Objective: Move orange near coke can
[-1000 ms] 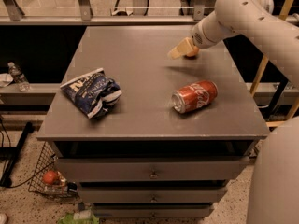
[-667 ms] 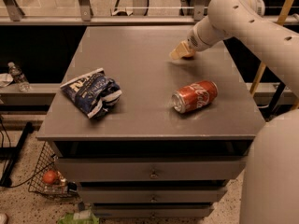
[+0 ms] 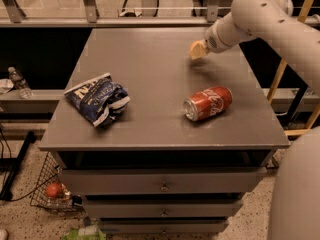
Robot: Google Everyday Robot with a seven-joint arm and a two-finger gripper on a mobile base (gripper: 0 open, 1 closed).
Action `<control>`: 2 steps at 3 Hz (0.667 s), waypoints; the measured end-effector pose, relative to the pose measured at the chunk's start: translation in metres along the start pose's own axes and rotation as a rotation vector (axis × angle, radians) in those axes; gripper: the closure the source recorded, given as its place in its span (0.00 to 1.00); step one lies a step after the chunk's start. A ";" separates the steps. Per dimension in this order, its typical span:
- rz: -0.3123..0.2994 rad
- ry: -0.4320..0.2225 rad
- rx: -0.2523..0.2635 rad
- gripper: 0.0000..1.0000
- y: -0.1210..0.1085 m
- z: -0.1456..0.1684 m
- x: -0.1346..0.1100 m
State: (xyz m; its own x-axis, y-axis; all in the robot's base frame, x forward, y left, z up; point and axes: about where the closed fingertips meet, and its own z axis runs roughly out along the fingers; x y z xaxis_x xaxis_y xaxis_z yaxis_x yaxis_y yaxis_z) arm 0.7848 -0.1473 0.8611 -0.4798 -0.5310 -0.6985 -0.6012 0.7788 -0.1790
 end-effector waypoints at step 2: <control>-0.167 -0.054 -0.143 1.00 -0.022 -0.069 0.014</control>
Offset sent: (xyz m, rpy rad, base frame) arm -0.0709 -0.0908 0.0606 -0.0704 0.0091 0.4217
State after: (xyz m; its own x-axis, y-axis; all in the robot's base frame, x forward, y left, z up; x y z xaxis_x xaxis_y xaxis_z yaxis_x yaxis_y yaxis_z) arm 0.7470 -0.1946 0.9034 -0.3330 -0.6271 -0.7042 -0.7558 0.6240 -0.1983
